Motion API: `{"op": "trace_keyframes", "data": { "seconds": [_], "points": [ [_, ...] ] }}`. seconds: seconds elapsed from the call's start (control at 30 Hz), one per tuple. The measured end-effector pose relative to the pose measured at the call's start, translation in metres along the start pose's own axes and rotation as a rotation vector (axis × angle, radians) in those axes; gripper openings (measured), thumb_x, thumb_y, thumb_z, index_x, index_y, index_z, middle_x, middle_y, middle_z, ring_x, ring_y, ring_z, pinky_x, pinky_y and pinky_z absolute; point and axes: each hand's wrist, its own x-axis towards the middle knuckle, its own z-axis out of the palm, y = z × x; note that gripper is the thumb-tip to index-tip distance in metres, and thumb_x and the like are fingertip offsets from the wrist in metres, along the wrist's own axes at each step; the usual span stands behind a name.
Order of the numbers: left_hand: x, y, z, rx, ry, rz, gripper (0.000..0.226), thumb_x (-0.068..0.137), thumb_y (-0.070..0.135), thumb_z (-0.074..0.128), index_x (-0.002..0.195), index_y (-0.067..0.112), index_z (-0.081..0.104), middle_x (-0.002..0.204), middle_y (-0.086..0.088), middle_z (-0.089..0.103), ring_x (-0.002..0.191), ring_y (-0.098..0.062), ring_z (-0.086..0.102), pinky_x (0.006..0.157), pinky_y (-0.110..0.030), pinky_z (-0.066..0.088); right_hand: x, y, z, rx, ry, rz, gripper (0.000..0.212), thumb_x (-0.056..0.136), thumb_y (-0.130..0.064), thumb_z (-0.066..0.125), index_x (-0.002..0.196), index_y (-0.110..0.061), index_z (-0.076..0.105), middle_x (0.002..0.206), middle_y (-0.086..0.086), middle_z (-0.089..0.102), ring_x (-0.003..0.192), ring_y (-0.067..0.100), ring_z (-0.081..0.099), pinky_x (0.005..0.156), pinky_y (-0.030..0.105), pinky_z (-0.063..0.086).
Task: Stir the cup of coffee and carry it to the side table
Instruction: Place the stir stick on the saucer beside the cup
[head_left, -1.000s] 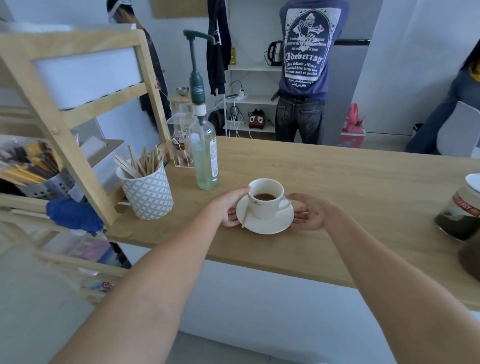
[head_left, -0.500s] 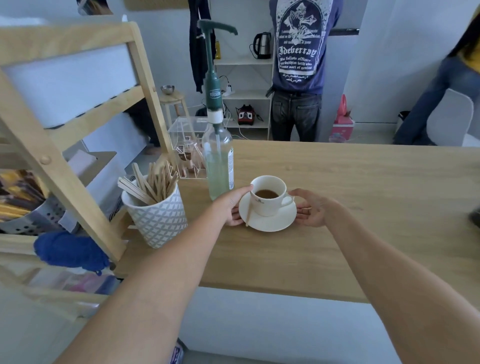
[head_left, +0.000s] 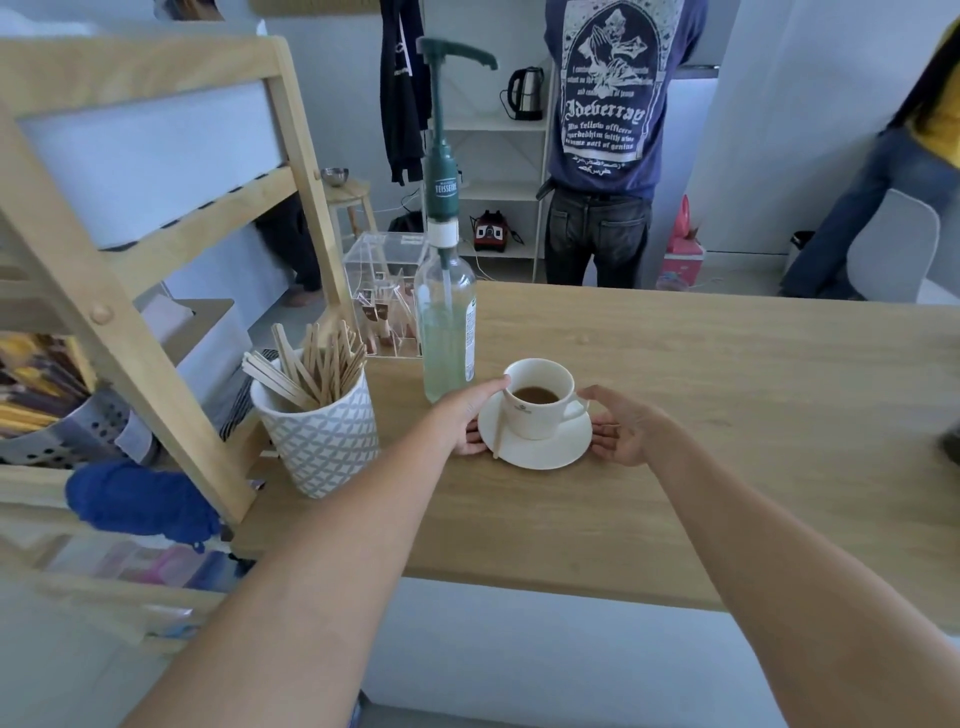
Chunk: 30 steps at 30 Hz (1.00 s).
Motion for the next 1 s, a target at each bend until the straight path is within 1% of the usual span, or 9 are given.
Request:
{"op": "trace_keyframes", "data": {
  "seconds": [0.1,0.17,0.27,0.33,0.47,0.53,0.7,0.8,1.0],
  "points": [
    [0.001,-0.002,0.003,0.04,0.051,0.031,0.059,0.076,0.052,0.072,0.119,0.015,0.053,0.088,-0.002,0.058,0.097,-0.021,0.055,0.097,-0.035,0.046,-0.003,0.0,0.0,-0.056,0.019,-0.021,0.035,0.076,-0.038,0.068,0.092,-0.008,0.057,0.081,0.005,0.059,0.07,0.017,0.056,0.062,0.027,0.046],
    [0.0,-0.003,0.006,0.052,0.078,0.051,0.063,0.076,0.054,0.071,0.123,0.015,0.053,0.099,-0.003,0.061,0.099,-0.022,0.056,0.099,-0.036,0.045,-0.007,0.0,-0.001,-0.109,0.022,-0.049,0.032,0.077,-0.039,0.068,0.09,-0.012,0.057,0.078,0.004,0.058,0.068,0.016,0.054,0.06,0.026,0.044],
    [0.003,-0.004,0.009,0.07,0.18,0.141,0.075,0.073,0.054,0.073,0.131,0.012,0.05,0.121,-0.004,0.063,0.109,-0.023,0.06,0.091,-0.034,0.049,-0.01,-0.001,-0.001,-0.167,0.035,-0.165,0.02,0.082,-0.032,0.066,0.079,-0.015,0.056,0.071,0.001,0.05,0.066,0.015,0.048,0.063,0.024,0.041],
    [0.004,-0.003,0.012,0.079,0.271,0.216,0.08,0.074,0.052,0.072,0.136,0.008,0.045,0.124,-0.005,0.06,0.103,-0.023,0.061,0.089,-0.033,0.054,-0.011,-0.003,0.0,-0.212,0.026,-0.239,0.016,0.084,-0.028,0.065,0.075,-0.018,0.055,0.067,0.0,0.046,0.06,0.013,0.041,0.057,0.023,0.035],
    [0.002,0.001,0.018,-0.1,0.243,0.245,0.054,0.095,0.044,0.049,0.131,0.004,0.051,0.115,-0.009,0.061,0.081,-0.018,0.058,0.062,-0.027,0.053,-0.007,-0.002,0.002,-0.27,0.008,-0.251,0.018,0.09,-0.035,0.055,0.096,-0.018,0.056,0.077,0.003,0.05,0.059,0.013,0.044,0.055,0.023,0.041],
    [0.0,0.001,0.021,-0.182,0.185,0.221,0.052,0.099,0.043,0.041,0.131,0.004,0.052,0.109,-0.009,0.059,0.081,-0.02,0.058,0.057,-0.028,0.049,-0.005,0.0,0.002,-0.269,-0.032,-0.253,0.016,0.092,-0.033,0.051,0.097,-0.018,0.054,0.078,0.005,0.05,0.058,0.015,0.045,0.053,0.024,0.041],
    [-0.001,-0.002,0.028,-0.298,0.127,0.197,0.054,0.101,0.041,0.034,0.135,0.002,0.046,0.119,-0.015,0.06,0.106,-0.028,0.059,0.084,-0.038,0.052,-0.003,0.004,0.004,-0.264,-0.114,-0.278,0.013,0.094,-0.028,0.046,0.098,-0.017,0.05,0.079,0.007,0.05,0.06,0.018,0.049,0.054,0.026,0.043],
    [0.0,-0.001,0.029,-0.32,0.128,0.2,0.052,0.102,0.039,0.032,0.138,0.003,0.043,0.131,-0.016,0.057,0.119,-0.029,0.057,0.085,-0.038,0.05,-0.001,0.005,0.006,-0.249,-0.115,-0.303,0.014,0.095,-0.024,0.043,0.084,-0.017,0.048,0.077,0.007,0.05,0.06,0.018,0.05,0.052,0.026,0.042],
    [-0.004,0.0,0.03,-0.343,0.129,0.217,0.043,0.102,0.03,0.032,0.131,0.003,0.047,0.133,-0.015,0.055,0.109,-0.027,0.056,0.081,-0.035,0.05,-0.004,0.003,0.01,-0.222,-0.139,-0.335,0.02,0.097,-0.02,0.042,0.079,-0.013,0.044,0.075,0.009,0.05,0.062,0.019,0.051,0.057,0.026,0.045]
  ]
}}
